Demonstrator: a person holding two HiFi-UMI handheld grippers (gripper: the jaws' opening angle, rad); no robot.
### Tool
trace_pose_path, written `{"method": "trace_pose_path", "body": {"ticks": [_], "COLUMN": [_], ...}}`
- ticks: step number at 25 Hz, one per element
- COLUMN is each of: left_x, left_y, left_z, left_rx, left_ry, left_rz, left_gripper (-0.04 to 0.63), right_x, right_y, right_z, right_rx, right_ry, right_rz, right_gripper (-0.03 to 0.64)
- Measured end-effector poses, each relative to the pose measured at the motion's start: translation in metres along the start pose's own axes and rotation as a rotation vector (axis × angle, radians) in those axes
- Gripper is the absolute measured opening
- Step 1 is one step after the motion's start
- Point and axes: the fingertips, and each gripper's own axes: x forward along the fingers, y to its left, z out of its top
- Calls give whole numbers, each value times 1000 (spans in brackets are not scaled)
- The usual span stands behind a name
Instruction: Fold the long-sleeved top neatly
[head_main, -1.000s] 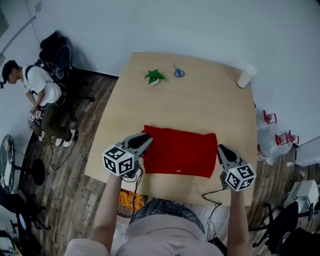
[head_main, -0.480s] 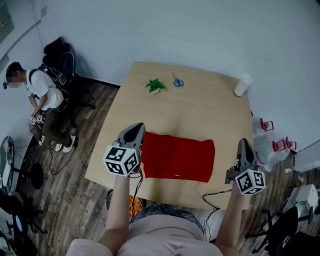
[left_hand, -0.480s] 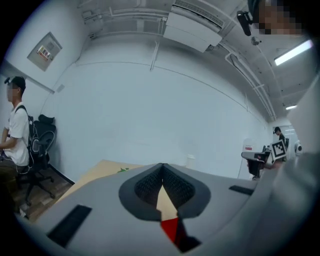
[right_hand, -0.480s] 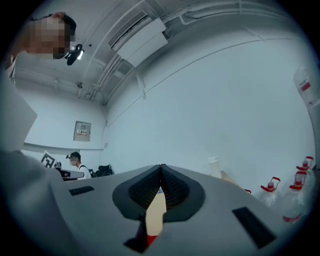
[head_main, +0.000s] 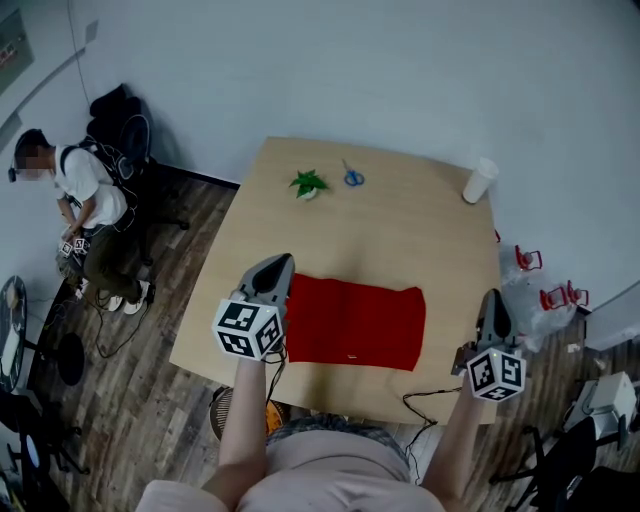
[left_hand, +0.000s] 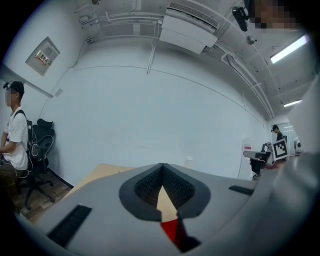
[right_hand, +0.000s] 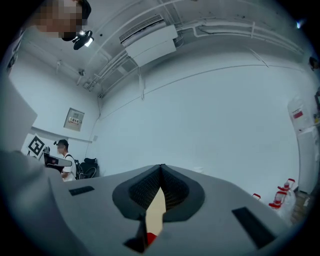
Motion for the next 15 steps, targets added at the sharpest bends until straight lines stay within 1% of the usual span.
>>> {"method": "trace_pose_path", "body": {"ticks": [7, 15], "left_x": [1, 1], "left_y": [-4, -8], "left_z": [-4, -8], "left_rx": [-14, -10], "left_ry": [7, 17], "left_rz": [-8, -17], "left_gripper": [2, 2], "right_x": [-2, -3], "right_y": [1, 1], "right_z": [1, -2], "right_rx": [-18, -26], "right_ry": [11, 21], "right_rz": [6, -1], "right_gripper": [6, 6]}}
